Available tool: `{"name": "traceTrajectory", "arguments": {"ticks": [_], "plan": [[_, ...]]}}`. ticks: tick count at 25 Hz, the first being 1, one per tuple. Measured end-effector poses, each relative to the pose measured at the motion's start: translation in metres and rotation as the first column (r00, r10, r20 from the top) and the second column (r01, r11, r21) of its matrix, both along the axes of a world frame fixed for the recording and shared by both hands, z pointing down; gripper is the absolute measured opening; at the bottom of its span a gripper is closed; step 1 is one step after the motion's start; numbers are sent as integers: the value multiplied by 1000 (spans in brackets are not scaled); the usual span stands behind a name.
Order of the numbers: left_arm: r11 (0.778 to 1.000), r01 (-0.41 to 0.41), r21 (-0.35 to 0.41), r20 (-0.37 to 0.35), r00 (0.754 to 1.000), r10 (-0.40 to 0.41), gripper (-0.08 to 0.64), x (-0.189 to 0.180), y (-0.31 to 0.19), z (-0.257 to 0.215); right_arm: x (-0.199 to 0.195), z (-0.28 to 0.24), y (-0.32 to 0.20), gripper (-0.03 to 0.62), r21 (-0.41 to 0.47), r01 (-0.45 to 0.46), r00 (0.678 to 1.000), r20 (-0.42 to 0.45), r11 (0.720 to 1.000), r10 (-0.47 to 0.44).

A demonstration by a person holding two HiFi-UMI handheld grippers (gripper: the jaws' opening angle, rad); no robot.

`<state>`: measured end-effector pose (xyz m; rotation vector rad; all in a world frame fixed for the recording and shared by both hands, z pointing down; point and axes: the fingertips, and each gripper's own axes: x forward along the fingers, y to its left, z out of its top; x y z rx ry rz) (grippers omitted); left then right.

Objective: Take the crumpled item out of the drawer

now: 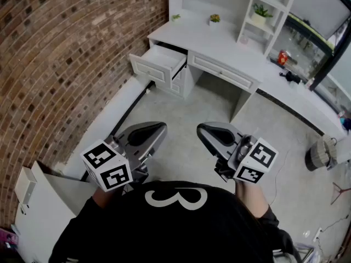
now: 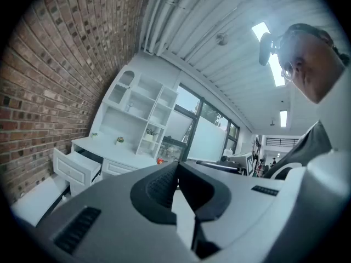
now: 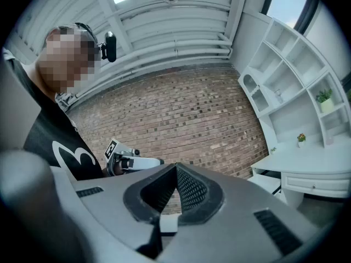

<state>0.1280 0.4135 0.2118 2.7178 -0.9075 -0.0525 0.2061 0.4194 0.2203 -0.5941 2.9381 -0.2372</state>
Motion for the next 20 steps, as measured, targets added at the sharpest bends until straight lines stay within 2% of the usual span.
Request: {"name": "traceTrajectory", "arguments": {"ticks": [11,15,16,18,20], "plan": [[1000,-6,4,21,1000,6,3,13,12,-5,14,-14,16,11,7,8,1000,30,1000,-8],[1000,-11,10,29,1000,11,3,16,13,-4,18,-17,15,11,40,-28,999,30,999,26],[1000,-10,11,30,1000,10,3,16,13,-5,20,-18,14,34,42,-35,999,31,998,34],[1000,-5,11,31,1000,5,3,16,13,-4,24,-19,11,128,42,-46,998,35,998,45],[1000,3,9,31,1000,-4,3,13,10,-2,27,-19,6,178,45,-69,997,41,997,67]]}}
